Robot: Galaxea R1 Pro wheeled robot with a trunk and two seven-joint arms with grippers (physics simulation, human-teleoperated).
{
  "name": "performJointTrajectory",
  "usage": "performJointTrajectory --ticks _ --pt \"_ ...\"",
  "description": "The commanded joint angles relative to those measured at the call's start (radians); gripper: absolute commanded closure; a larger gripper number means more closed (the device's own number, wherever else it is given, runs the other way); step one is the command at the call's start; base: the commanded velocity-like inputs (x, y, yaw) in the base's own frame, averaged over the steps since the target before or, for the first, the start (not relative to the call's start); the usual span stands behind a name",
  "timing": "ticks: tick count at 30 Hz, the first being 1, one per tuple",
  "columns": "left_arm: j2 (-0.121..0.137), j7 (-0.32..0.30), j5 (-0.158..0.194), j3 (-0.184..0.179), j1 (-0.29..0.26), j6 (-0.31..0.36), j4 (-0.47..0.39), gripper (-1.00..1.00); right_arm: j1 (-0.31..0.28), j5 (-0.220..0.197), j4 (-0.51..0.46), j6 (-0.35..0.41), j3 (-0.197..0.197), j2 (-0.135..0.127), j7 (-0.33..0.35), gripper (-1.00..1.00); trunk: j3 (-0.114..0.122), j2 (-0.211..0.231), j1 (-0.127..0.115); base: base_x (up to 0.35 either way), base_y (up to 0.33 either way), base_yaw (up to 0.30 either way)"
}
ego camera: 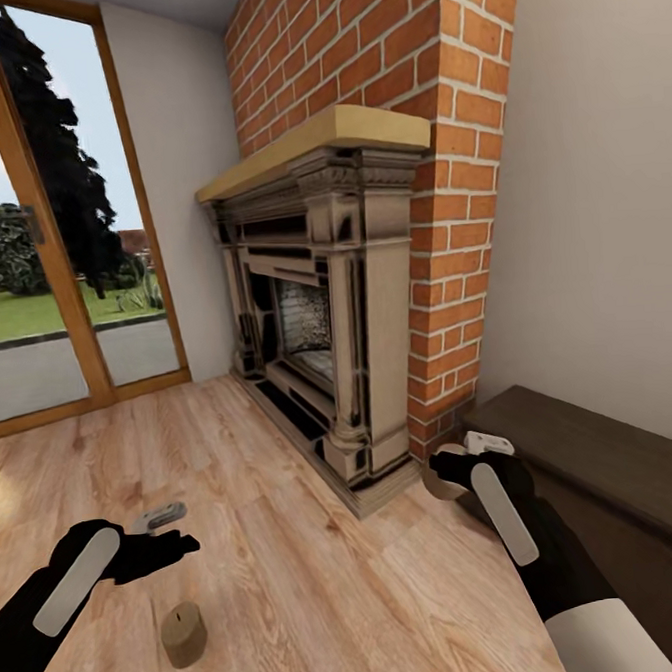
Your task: Place each of the two pumpkins and all three candles from the living room inside a cabinet in the living room (use any cabinet), then make sure every cabinet is closed, and position the cauldron so it is next to a table in the living room.
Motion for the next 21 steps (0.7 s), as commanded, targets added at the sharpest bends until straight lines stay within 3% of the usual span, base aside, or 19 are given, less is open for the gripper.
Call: performJointTrajectory --ticks 1,6,12,21 --pt "-0.001 0.013 0.008 0.0 -0.001 0.0 -0.001 -1.0 -0.001 -0.009 -0.001 0.001 0.003 0.0 -0.012 1.0 -0.001 -0.001 0.0 0.09 0.009 -0.012" --pt "-0.003 0.023 0.009 0.013 -0.001 -0.001 -0.002 -1.0 -0.001 -0.009 -0.001 0.001 0.005 0.0 -0.012 1.0 -0.001 -0.001 0.0 0.032 0.04 -0.004" --pt "-0.004 0.029 0.011 0.016 -0.001 -0.003 0.007 -1.0 -0.001 -0.009 0.0 0.0 0.005 0.0 -0.012 1.0 -0.001 -0.001 0.0 0.038 0.227 0.0" --pt "-0.003 0.028 0.01 0.013 -0.001 -0.015 0.079 -1.0 -0.001 -0.009 0.012 -0.002 0.007 0.001 -0.012 1.0 -0.001 -0.001 0.0 0.193 0.117 0.0"
